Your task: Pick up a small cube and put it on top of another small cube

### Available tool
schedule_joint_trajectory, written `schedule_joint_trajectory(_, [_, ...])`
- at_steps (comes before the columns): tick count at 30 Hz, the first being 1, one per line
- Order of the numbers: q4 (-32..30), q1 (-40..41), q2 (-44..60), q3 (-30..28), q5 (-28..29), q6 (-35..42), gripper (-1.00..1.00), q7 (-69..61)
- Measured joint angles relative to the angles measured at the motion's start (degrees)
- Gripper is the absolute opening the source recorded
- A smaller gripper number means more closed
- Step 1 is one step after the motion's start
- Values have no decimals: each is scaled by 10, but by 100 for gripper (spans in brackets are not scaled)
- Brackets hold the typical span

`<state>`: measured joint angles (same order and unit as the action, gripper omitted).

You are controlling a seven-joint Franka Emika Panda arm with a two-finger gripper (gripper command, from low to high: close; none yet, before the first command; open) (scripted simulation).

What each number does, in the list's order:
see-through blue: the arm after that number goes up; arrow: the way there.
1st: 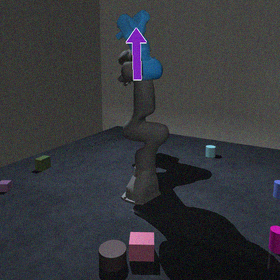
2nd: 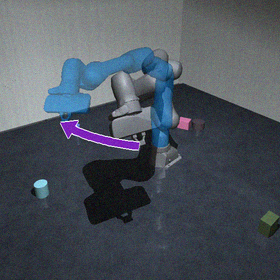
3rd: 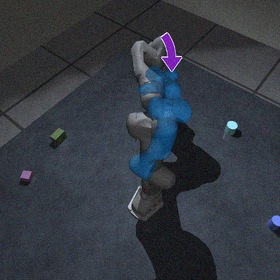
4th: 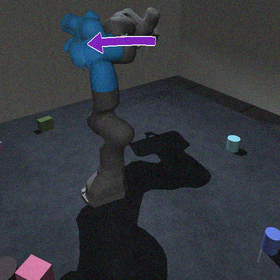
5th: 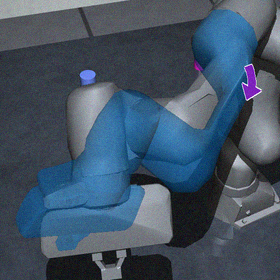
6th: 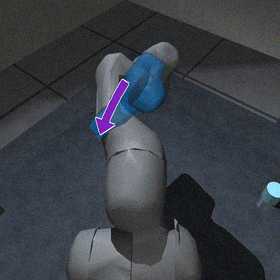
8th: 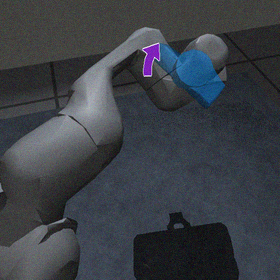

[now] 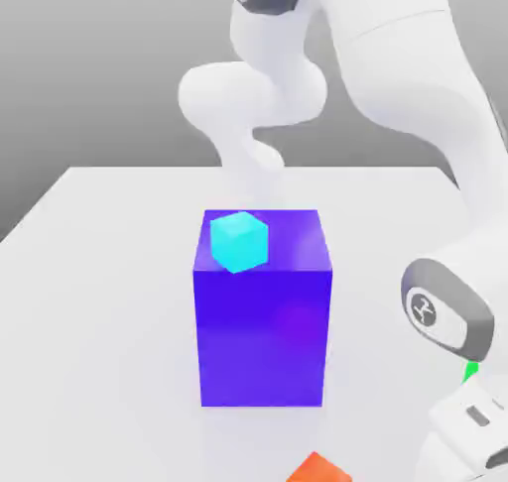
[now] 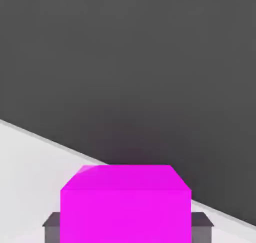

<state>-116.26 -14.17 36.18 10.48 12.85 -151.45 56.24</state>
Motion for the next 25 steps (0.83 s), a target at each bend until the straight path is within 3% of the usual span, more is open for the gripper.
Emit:
schedule_joint_trajectory(6, [-20, 11, -68, 19, -22, 48, -100, -16])
schedule_joint_trajectory(17, [-237, -40, -267, 135, -62, 28, -100, -73])
schedule_joint_trajectory(22, [-248, -76, -195, 99, 14, -47, -100, -20])
schedule_joint_trajectory(23, [-247, -81, -185, 92, 23, -56, 100, -14])
schedule_joint_trajectory(25, [-247, -81, -185, 92, 23, -56, 100, -14])
